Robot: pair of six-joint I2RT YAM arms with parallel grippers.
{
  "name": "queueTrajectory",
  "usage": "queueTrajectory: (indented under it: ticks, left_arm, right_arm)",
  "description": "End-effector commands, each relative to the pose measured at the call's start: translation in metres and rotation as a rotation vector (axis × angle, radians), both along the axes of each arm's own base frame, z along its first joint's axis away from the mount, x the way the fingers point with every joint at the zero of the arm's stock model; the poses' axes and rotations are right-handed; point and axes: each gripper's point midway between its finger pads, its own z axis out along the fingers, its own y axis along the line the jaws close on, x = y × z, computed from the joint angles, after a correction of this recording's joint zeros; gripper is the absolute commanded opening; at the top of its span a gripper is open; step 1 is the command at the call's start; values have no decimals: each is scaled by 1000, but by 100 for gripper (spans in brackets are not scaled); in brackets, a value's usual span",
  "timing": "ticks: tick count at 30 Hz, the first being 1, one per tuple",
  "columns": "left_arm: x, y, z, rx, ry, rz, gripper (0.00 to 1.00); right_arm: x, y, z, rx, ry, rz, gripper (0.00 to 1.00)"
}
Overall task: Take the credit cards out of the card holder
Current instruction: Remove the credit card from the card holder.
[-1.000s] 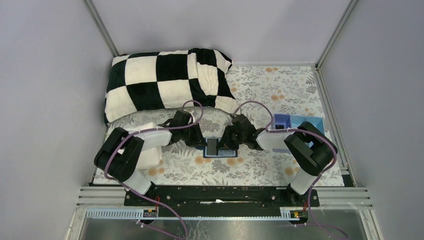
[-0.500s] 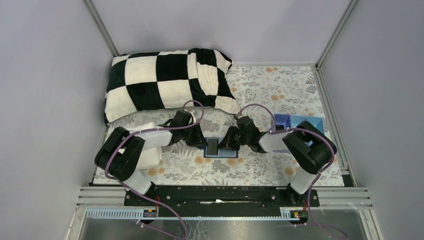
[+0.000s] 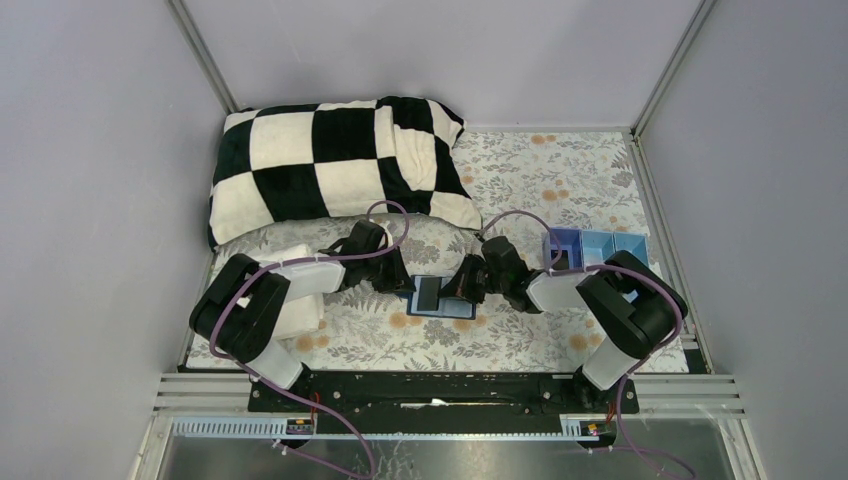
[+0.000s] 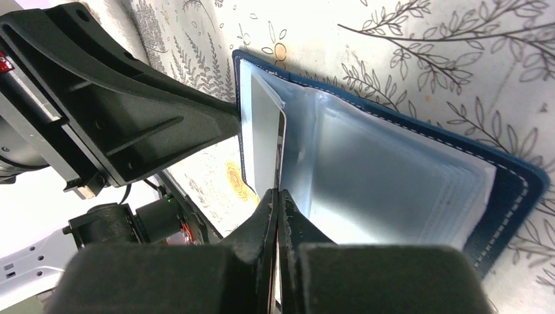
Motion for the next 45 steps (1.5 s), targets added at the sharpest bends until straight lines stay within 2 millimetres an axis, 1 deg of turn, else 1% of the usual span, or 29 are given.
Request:
queueTrajectory:
  ticks: [1, 6, 9, 14, 18, 20, 23, 26, 30, 34, 38, 45]
  left_arm:
    - [-14, 18, -29, 120, 56, 17, 20]
    - [-12, 21, -31, 149, 52, 12, 19]
    - [-11, 23, -28, 160, 42, 10, 19]
    - [-7, 28, -15, 182, -5, 11, 19]
    - [-1, 32, 0, 193, -51, 21, 21]
    - [-2, 23, 10, 159, -74, -10, 23]
    - [-9, -1, 28, 104, -110, -96, 29]
    - [-9, -18, 38, 61, -125, -138, 37]
    - [-3, -30, 36, 19, -121, -143, 40]
    - [-4, -34, 29, 12, -92, -146, 40]
    - [-5, -30, 28, 31, -99, -143, 40]
    - [0, -12, 33, 141, -128, -127, 43]
  right_arm:
    - [6, -11, 8, -15, -44, -26, 0]
    - [3, -22, 3, -39, -39, -30, 0]
    - [3, -28, 2, -42, -43, -36, 0]
    - [4, -29, 2, -31, -36, -26, 0]
    - [5, -35, 1, -36, -35, -41, 0]
    - [5, -37, 1, -43, -44, -47, 0]
    - [6, -33, 1, -38, -45, -26, 0]
    - [8, -30, 2, -32, -43, -15, 0]
    - [9, -32, 7, -46, -60, -17, 0]
    - [9, -42, 11, -92, -93, -33, 0]
    - [10, -50, 19, -139, -126, -38, 0]
    - [14, -63, 36, -211, -192, -39, 0]
